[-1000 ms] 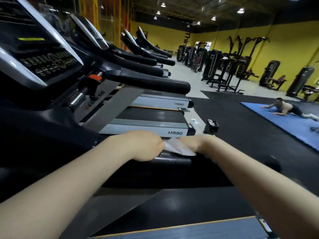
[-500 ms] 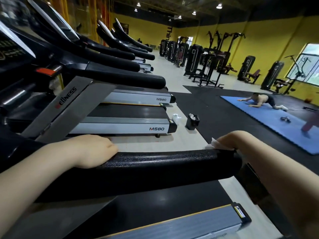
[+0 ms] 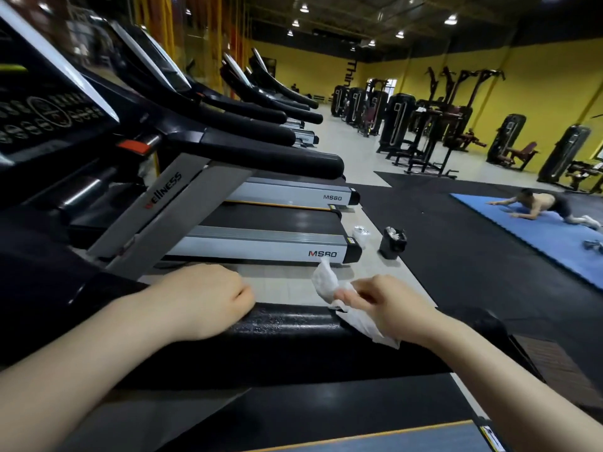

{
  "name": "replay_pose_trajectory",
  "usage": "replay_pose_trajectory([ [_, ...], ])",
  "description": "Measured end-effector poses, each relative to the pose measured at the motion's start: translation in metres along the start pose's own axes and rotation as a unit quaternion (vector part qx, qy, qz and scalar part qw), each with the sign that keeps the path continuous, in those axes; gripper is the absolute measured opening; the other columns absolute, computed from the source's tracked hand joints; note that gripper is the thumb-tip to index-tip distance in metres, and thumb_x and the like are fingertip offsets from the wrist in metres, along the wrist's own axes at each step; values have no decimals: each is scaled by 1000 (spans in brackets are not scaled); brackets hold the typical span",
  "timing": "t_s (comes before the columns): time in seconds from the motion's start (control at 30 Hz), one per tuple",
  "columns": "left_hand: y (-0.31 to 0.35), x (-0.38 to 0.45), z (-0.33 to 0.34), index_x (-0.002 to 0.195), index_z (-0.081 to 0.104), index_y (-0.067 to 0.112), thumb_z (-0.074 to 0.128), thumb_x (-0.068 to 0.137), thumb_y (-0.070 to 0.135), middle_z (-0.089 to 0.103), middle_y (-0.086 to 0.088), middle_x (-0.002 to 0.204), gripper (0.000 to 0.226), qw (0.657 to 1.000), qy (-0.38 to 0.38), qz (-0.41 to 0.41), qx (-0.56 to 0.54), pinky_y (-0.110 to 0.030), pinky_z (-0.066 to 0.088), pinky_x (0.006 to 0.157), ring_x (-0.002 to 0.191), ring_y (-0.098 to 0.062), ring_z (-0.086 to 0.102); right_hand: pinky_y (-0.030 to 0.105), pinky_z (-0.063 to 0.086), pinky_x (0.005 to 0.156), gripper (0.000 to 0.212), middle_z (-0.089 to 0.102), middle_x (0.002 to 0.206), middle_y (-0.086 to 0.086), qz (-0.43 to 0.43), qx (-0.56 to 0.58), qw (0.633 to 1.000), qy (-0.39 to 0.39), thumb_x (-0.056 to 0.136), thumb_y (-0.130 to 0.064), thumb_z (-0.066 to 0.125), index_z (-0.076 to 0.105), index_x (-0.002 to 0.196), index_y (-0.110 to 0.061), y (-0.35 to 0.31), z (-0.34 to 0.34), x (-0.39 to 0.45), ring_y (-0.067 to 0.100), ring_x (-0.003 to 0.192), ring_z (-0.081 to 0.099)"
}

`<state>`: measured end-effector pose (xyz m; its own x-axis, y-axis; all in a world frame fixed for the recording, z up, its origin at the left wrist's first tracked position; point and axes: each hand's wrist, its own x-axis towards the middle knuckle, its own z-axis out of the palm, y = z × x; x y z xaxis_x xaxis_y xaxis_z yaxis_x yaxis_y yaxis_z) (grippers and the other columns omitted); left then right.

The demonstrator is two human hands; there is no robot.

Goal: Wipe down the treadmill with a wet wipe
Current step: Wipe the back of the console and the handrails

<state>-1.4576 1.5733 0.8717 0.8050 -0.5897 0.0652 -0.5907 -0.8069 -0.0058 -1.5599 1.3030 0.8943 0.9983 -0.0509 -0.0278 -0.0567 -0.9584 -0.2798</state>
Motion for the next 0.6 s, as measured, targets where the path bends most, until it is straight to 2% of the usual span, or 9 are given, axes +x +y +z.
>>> replay_pose_trajectory([
  [0.07, 7, -19, -30, 91, 63, 26, 33, 99, 47, 66, 8, 83, 37, 999, -12, 19, -32, -34, 51, 72, 81, -13, 61, 37, 32, 56, 51, 56, 69, 13, -43, 5, 998, 51, 95, -60, 41, 63, 84, -16, -12, 6, 3, 20, 59, 42],
  [0.13, -1, -36, -52, 96, 64, 28, 33, 101, 45, 66, 11, 88, 35, 999, -1, 4, -39, -36, 52, 77, 83, -9, 60, 37, 34, 56, 48, 57, 68, 12, -76, 2, 995, 70, 94, -60, 42, 62, 80, -19, -27, 10, 11, 20, 58, 43],
  [0.2, -28, -46, -61, 98, 64, 31, 34, 101, 45, 66, 13, 90, 33, 999, 1, -28, -17, -37, 53, 80, 86, -8, 61, 33, 41, 59, 40, 57, 64, 4, -101, 0, 991, 87, 94, -59, 43, 58, 76, -27, -43, 14, 25, 17, 59, 49],
  [0.27, -59, -59, -72, 102, 64, 33, 35, 100, 45, 67, 13, 94, 32, 998, 37, -57, -1, -37, 54, 81, 89, -9, 62, 30, 44, 63, 22, 62, 68, -6, -124, 16, 987, 99, 92, -55, 46, 53, 86, -35, -66, 21, 38, 14, 64, 55],
  [0.33, -91, -74, -81, 105, 64, 35, 36, 99, 45, 68, 15, 94, 30, 995, 62, -78, -4, -37, 54, 80, 89, -7, 63, 35, 48, 68, 15, 65, 78, -10, -161, 59, 981, 87, 93, -49, 44, 40, 100, -37, -96, 31, 51, 14, 70, 59],
  [0.4, -118, -91, -91, 107, 64, 40, 39, 99, 43, 67, 19, 95, 26, 990, 95, -100, -23, -34, 53, 79, 90, -2, 61, 35, 46, 72, 11, 61, 77, -11, -203, 114, 971, 52, 97, -34, 43, 33, 99, -33, -132, 41, 62, 14, 73, 56],
  [0.47, -143, -107, -101, 109, 64, 44, 42, 97, 40, 66, 23, 97, 25, 982, 140, -122, -37, -32, 51, 80, 93, 0, 59, 32, 41, 71, 9, 54, 75, -8, -245, 132, 960, 12, 97, -22, 43, 34, 99, -25, -177, 46, 68, 12, 70, 48],
  [0.53, -171, -122, -113, 109, 63, 44, 43, 96, 36, 65, 22, 97, 25, 971, 187, -143, -33, -32, 48, 78, 94, -4, 58, 30, 40, 69, 6, 51, 76, -7, -300, 140, 944, -2, 97, -21, 43, 38, 98, -17, -220, 49, 78, 8, 67, 43],
  [0.6, -203, -137, -125, 110, 65, 41, 41, 95, 35, 67, 21, 99, 29, 960, 225, -163, -24, -33, 47, 78, 96, -8, 60, 24, 40, 65, 4, 55, 73, -12, -328, 159, 931, -2, 96, -22, 47, 43, 97, -22, -260, 50, 90, 6, 66, 47],
])
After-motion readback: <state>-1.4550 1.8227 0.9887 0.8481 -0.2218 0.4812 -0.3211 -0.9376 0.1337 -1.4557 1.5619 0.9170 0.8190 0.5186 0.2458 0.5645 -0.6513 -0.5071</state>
